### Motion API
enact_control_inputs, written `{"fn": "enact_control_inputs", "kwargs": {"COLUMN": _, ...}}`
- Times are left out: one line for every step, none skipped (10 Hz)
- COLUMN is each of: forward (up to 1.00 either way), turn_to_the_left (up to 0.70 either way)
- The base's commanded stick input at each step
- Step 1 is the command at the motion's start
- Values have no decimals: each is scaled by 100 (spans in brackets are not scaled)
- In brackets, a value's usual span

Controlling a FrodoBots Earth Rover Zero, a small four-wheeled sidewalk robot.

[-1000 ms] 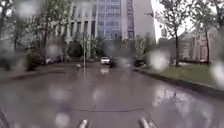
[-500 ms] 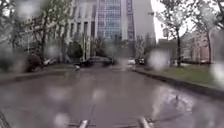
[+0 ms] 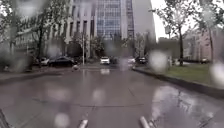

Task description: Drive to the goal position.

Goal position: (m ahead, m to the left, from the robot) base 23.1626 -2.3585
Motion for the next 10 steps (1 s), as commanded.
{"fn": "enact_control_inputs", "kwargs": {"forward": 70, "turn_to_the_left": 0}}
{"fn": "enact_control_inputs", "kwargs": {"forward": 70, "turn_to_the_left": 0}}
{"fn": "enact_control_inputs", "kwargs": {"forward": 70, "turn_to_the_left": 0}}
{"fn": "enact_control_inputs", "kwargs": {"forward": 70, "turn_to_the_left": 0}}
{"fn": "enact_control_inputs", "kwargs": {"forward": 70, "turn_to_the_left": 0}}
{"fn": "enact_control_inputs", "kwargs": {"forward": 70, "turn_to_the_left": 0}}
{"fn": "enact_control_inputs", "kwargs": {"forward": 70, "turn_to_the_left": 0}}
{"fn": "enact_control_inputs", "kwargs": {"forward": 70, "turn_to_the_left": 0}}
{"fn": "enact_control_inputs", "kwargs": {"forward": 70, "turn_to_the_left": 0}}
{"fn": "enact_control_inputs", "kwargs": {"forward": 70, "turn_to_the_left": 0}}
